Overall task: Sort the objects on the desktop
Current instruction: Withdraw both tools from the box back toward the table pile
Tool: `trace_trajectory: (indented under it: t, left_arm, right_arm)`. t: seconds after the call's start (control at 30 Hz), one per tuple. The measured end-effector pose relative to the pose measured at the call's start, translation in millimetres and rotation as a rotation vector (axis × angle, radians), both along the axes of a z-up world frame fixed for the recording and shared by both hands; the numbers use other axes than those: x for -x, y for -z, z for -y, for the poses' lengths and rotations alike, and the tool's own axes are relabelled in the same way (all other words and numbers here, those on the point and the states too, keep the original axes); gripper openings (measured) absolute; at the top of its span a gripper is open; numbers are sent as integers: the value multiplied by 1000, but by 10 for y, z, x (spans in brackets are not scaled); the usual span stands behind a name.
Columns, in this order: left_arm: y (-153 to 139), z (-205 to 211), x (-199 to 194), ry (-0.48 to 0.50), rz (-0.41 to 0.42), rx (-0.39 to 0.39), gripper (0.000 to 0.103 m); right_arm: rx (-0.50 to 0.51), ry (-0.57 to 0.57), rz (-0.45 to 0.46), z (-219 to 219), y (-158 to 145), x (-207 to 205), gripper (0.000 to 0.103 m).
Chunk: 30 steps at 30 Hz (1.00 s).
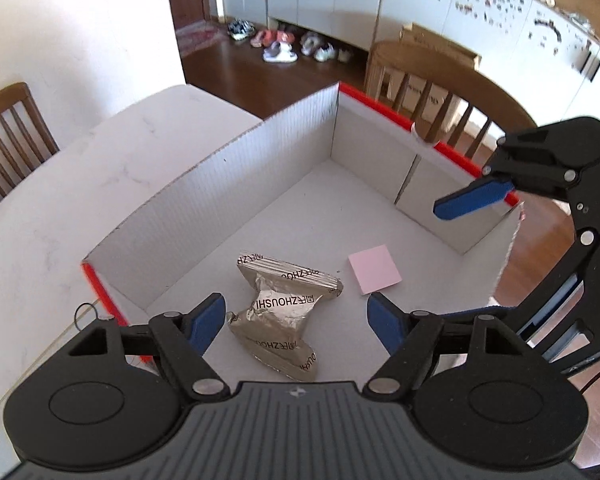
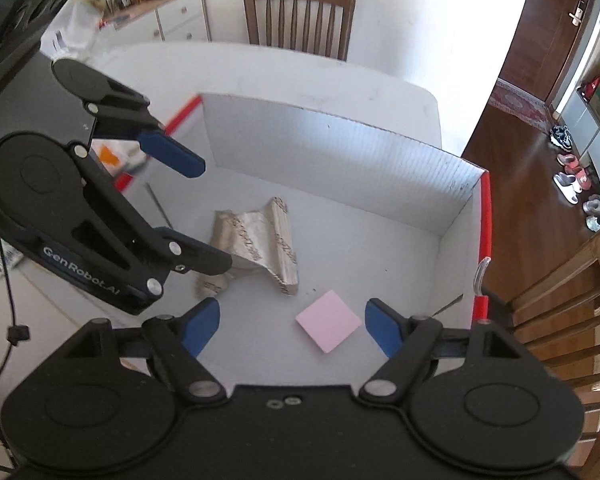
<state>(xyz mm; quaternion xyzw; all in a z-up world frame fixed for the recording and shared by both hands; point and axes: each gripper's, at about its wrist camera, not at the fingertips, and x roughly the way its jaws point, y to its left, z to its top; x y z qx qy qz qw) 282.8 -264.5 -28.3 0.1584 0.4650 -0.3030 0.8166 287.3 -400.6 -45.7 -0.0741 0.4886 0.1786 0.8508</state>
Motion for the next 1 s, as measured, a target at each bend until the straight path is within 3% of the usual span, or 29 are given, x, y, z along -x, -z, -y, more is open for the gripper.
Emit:
trace_trajectory:
  t: [0.4,0.53,0.63,0.8,0.93,1.0]
  left_arm:
    - [-253,-393,419,-93,52,152,77]
    - [-272,-510,586,-115,73,162,78]
    - [-289,-636,741,-122,94,168,84]
    - [-280,-898,939,-139,99,187,85]
    - [-251,-1164,1069,-165,105,204,102]
    - [-235,-1322,1144,-182,113,213,102]
  right_arm:
    - [-71,7,96,-99,-155,269,87]
    - [-100,21,113,-134,-198,364,89]
    - [-105,14,133,-195,-225,446,92]
    - [-106,19,171,-369,-260,593,96]
    - [-129,48,181,-544,-234,675,100]
    - [-131,61,183,-649,-227,722,100]
